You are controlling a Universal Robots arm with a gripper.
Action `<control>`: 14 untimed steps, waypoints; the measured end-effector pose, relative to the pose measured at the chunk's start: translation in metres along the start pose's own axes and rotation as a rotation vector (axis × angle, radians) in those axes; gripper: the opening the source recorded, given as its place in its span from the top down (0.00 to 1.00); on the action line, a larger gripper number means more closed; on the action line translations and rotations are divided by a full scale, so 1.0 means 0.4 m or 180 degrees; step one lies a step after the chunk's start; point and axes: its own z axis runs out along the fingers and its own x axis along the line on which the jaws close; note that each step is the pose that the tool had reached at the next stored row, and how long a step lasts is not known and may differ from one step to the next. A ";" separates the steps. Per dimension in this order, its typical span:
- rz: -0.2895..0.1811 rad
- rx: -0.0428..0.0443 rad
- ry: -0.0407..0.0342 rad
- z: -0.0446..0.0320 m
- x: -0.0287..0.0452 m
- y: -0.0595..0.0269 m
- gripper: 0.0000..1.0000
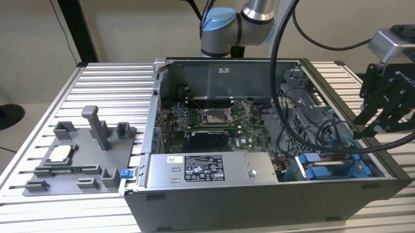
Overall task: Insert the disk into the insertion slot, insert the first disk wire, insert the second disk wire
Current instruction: 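Insert the second disk wire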
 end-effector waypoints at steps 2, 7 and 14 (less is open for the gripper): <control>0.0002 -0.0015 0.0000 0.006 -0.001 -0.001 0.00; 0.0009 -0.0089 0.0005 0.015 -0.001 -0.011 0.00; 0.0011 -0.0129 0.0007 0.020 -0.002 -0.029 0.00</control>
